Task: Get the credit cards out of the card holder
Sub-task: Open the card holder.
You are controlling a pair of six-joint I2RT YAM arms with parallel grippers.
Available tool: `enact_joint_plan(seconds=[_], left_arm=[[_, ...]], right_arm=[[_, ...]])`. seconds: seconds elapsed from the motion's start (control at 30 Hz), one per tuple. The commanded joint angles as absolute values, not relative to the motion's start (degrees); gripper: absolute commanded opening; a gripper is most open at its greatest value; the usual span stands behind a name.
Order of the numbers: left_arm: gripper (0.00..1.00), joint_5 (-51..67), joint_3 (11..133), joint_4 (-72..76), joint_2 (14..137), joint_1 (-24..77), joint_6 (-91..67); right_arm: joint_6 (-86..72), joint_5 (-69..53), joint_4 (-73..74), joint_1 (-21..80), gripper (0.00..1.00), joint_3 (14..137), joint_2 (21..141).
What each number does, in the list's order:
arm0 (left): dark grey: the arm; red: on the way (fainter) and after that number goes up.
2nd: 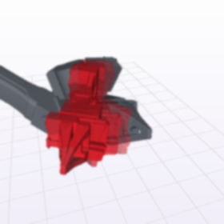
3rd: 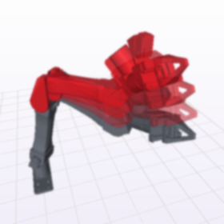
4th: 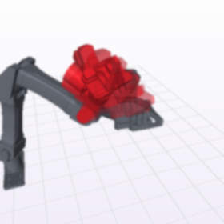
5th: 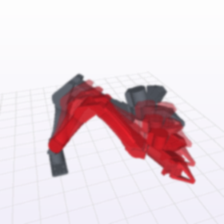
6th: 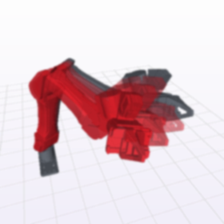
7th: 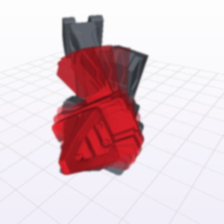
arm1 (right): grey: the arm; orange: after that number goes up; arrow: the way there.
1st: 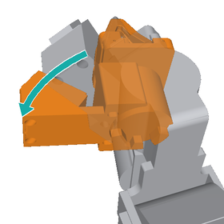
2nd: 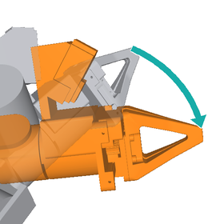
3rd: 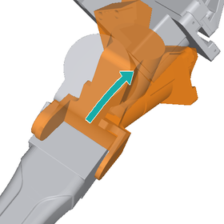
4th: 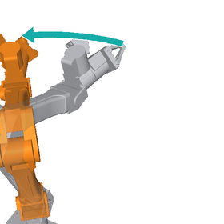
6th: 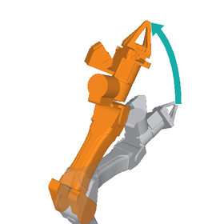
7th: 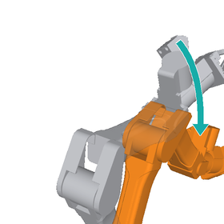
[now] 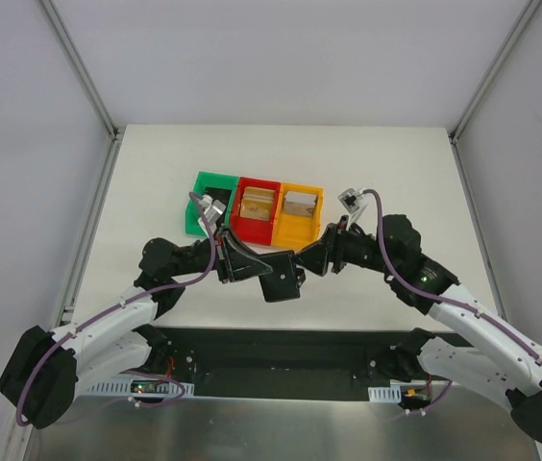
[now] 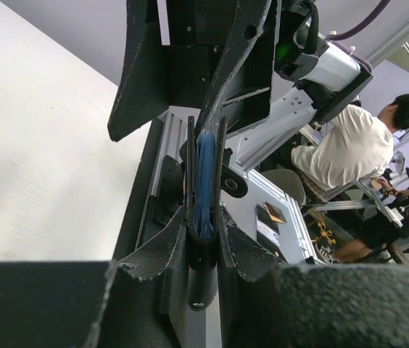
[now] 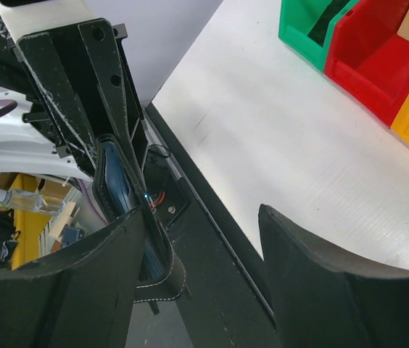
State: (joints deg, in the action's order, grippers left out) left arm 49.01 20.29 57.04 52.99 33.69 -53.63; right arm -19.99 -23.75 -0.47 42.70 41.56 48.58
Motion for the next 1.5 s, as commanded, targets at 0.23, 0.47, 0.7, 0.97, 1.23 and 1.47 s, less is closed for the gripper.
enact_joint_plan(seconds=[0.23, 0.47, 0.7, 0.97, 1.23, 1.47], left_arm=[[0.0, 49.2, 22.2, 69.5, 56.2, 33.7, -57.3], [0.0, 48.4, 23.5, 73.6, 58.5, 33.7, -59.2], [0.0, 47.2, 24.2, 74.8, 59.8, 33.7, -59.9], [0.0, 44.9, 23.4, 73.2, 59.2, 33.7, -58.6], [0.66, 43.3, 23.4, 65.2, 57.0, 33.7, -55.2], [0.76, 42.5, 23.0, 60.7, 55.9, 33.7, -53.9]], right_arm=[[-23.0, -35.7, -8.6, 42.8, 0.66, 39.9, 49.2], [-22.8, -36.6, -9.1, 44.3, 0.62, 40.1, 50.7], [-22.7, -37.1, -9.1, 45.7, 0.51, 41.0, 52.7], [-22.5, -37.4, -9.1, 46.5, 0.33, 41.4, 53.0], [-18.7, -35.9, -2.6, 46.4, 0.01, 43.8, 51.2], [-14.6, -32.4, 7.1, 46.5, 0.0, 47.9, 50.7]])
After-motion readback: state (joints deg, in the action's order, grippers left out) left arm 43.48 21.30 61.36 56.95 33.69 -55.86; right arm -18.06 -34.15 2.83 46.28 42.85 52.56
